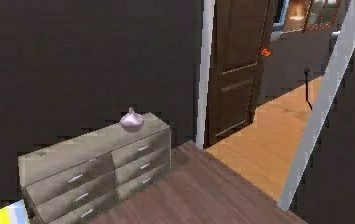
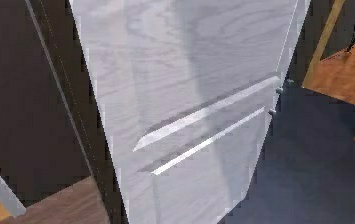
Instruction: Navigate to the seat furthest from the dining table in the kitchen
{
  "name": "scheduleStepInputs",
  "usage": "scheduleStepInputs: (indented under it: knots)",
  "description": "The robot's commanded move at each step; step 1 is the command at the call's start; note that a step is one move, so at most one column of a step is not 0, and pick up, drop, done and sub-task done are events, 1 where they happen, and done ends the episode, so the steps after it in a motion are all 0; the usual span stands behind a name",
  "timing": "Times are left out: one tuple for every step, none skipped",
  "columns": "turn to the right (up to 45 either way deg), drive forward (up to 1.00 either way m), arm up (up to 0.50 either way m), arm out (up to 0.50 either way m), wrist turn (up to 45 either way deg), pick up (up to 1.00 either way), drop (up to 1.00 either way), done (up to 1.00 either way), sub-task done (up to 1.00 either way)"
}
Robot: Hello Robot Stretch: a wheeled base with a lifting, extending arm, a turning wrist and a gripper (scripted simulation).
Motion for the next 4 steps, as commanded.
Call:
scheduleStepInputs:
  knots:
    - [0.0,0.35,0.00,0.00,0.0,0.00,0.00,0.00,0.00]
    - [18.0,0.00,0.00,0.00,0.0,0.00,0.00,0.00,0.00]
    - [0.0,0.80,0.00,0.00,0.0,0.00,0.00,0.00,0.00]
    - [30.0,0.00,0.00,0.00,0.0,0.00,0.00,0.00,0.00]
